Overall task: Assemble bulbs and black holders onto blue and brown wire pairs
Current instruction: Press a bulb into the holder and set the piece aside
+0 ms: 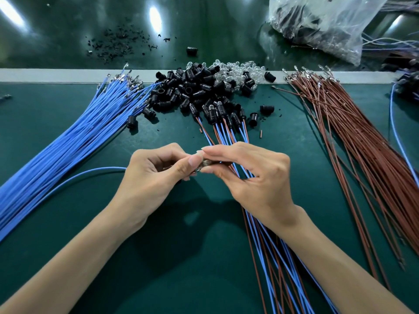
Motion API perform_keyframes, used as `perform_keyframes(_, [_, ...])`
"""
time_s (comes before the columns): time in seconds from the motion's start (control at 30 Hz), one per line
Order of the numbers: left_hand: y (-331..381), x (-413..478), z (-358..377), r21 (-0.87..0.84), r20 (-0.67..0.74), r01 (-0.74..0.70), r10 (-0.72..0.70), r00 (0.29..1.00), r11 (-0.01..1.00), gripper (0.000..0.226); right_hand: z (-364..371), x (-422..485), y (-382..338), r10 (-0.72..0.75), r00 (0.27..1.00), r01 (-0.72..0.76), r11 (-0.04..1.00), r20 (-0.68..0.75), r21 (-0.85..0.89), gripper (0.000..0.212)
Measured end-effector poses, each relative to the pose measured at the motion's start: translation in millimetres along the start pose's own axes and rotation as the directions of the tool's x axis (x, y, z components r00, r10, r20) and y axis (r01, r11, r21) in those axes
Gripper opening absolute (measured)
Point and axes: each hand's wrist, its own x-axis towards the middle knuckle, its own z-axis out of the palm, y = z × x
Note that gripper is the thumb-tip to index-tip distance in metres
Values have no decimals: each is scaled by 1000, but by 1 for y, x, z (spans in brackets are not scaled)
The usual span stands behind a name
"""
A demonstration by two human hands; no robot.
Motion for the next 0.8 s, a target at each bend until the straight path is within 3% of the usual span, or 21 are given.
perform_keyframes(0.5, [5,3,-13,39,200,59,-65,978,998,28,2,-1,5,-85,995,78,990,59,118,19])
perform_keyframes(0.8, [-3,1,-3,-17,27,-1,1,1000,1000,10,1,1,7,-99,995,98,994,28,45,19])
